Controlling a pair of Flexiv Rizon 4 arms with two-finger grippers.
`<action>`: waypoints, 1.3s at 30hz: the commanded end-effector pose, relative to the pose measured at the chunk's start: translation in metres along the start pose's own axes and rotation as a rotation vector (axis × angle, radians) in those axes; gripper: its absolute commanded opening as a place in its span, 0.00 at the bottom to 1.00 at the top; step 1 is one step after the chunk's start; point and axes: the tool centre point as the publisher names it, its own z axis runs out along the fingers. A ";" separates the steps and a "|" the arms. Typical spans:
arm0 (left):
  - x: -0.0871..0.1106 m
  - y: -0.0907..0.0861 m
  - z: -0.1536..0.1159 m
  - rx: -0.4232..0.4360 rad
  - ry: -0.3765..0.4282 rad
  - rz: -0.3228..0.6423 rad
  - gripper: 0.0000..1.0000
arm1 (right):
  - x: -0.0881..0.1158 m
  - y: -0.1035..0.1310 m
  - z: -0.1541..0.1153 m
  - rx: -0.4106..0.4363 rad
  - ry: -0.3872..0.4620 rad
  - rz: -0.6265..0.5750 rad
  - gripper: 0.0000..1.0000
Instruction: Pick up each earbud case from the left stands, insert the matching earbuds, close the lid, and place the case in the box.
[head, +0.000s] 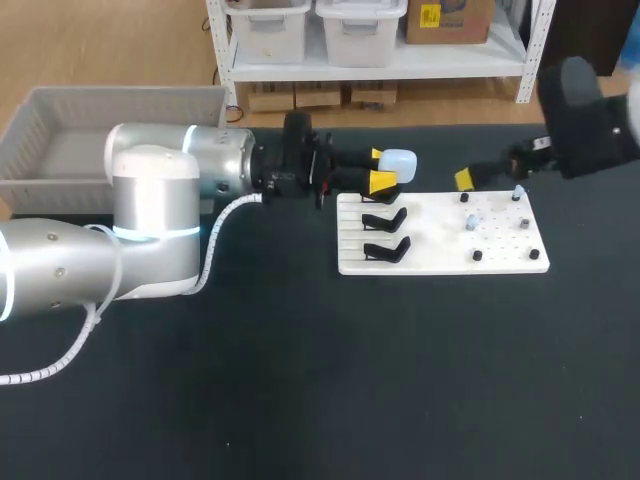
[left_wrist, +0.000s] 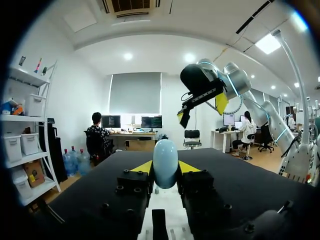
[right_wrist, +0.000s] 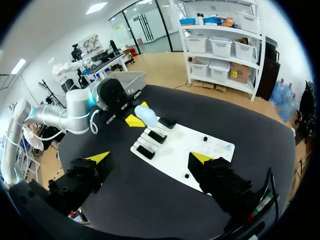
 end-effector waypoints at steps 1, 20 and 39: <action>0.003 0.002 0.000 0.003 -0.006 -0.001 0.00 | -0.004 0.011 0.019 0.055 0.024 -0.013 1.00; 0.003 0.002 0.000 0.003 -0.006 -0.001 0.00 | -0.019 0.015 0.067 0.078 0.082 0.028 1.00; 0.003 0.002 0.000 0.003 -0.006 -0.001 0.00 | -0.028 0.000 0.086 0.099 0.113 0.063 1.00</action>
